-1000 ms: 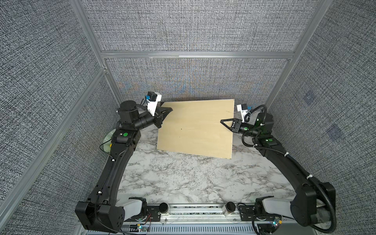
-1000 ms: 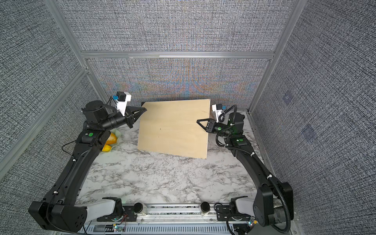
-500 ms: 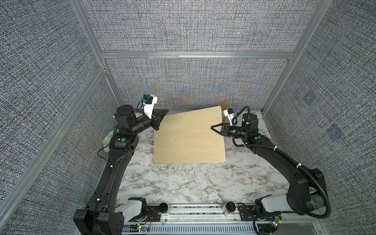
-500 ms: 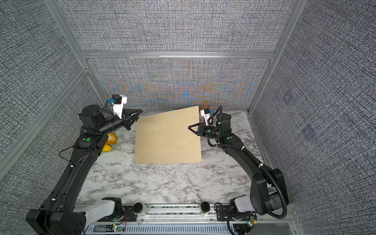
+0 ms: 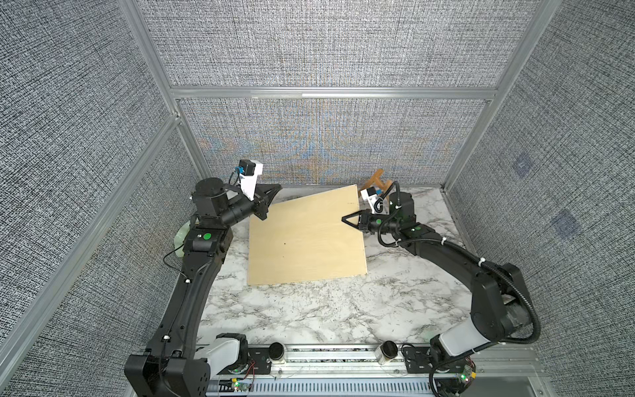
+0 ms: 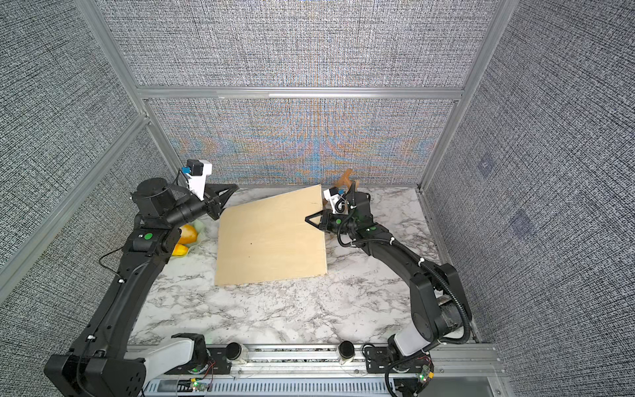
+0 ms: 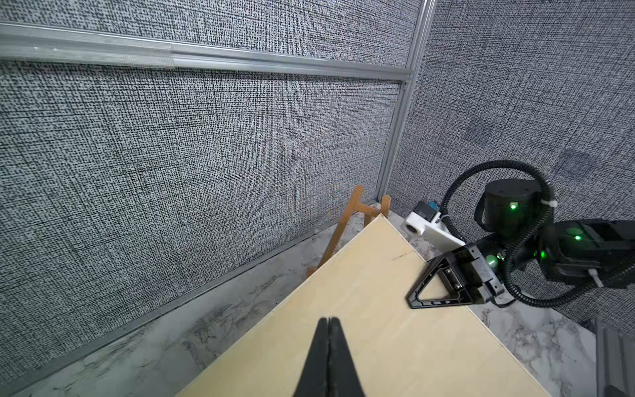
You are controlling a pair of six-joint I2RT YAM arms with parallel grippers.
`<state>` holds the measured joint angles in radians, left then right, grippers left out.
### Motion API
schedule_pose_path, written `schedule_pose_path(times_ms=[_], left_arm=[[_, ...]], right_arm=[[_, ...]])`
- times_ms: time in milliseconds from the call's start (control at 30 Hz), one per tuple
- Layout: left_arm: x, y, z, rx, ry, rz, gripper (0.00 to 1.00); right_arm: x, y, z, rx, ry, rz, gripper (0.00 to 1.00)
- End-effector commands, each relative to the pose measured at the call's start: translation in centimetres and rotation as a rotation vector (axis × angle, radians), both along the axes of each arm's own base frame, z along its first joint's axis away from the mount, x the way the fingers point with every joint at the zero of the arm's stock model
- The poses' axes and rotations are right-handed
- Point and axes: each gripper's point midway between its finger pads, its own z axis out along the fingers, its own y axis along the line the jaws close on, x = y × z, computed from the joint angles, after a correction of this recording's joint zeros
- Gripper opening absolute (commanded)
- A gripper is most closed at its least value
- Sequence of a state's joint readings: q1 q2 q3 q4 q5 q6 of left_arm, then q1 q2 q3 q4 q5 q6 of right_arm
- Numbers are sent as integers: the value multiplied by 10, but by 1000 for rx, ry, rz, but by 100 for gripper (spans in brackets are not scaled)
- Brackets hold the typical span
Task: Disassemble the easel
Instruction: Place the drawing board at the center of the board.
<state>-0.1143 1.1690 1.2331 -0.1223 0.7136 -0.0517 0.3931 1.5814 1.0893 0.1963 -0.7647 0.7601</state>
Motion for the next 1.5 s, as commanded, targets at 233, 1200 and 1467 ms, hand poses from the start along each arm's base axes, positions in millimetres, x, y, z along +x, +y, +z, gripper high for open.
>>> schedule_pose_path(times_ms=[233, 1200, 1467], left_arm=[[0, 3, 3, 9, -24, 2, 0], [28, 14, -70, -48, 127, 96, 38], [34, 16, -81, -64, 149, 112, 44]], right_arm=[[12, 6, -20, -66, -17, 23, 0], [28, -2, -112, -252, 115, -5, 0], [40, -6, -127, -216, 135, -112, 0]])
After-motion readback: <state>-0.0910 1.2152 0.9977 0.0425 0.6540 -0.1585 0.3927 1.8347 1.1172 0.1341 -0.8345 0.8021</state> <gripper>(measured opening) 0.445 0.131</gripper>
